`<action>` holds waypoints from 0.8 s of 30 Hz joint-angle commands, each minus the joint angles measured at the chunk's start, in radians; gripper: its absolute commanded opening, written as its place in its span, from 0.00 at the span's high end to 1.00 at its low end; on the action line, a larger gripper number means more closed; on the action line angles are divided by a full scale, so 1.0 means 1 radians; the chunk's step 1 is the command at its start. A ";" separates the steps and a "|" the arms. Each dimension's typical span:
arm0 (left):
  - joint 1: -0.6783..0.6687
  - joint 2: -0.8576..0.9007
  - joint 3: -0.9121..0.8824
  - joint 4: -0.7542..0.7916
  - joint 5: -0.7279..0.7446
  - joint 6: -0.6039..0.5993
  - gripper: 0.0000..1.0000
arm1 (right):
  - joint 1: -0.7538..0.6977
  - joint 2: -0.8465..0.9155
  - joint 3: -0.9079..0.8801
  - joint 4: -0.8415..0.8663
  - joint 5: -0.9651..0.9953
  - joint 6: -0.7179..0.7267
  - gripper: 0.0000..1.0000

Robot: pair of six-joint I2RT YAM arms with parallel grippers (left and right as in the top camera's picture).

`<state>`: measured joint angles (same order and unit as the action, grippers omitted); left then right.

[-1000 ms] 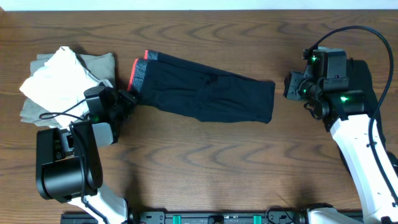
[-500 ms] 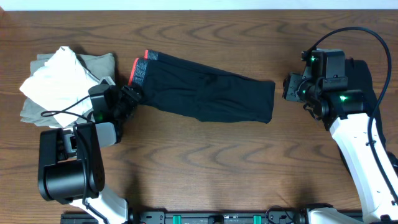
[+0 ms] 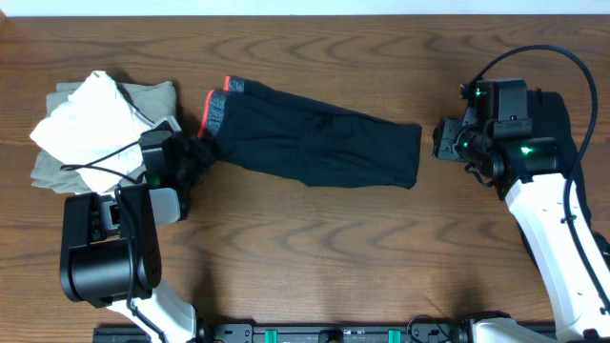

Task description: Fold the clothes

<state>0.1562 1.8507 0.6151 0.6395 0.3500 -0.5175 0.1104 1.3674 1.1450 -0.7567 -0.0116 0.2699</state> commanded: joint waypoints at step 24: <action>0.035 -0.462 0.227 -0.519 0.019 0.219 0.94 | -0.005 0.003 0.006 -0.039 -0.023 0.014 0.50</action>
<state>0.1688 1.4059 0.7815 0.1322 0.3935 -0.3668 0.1104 1.3674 1.1450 -0.7906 -0.0277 0.2707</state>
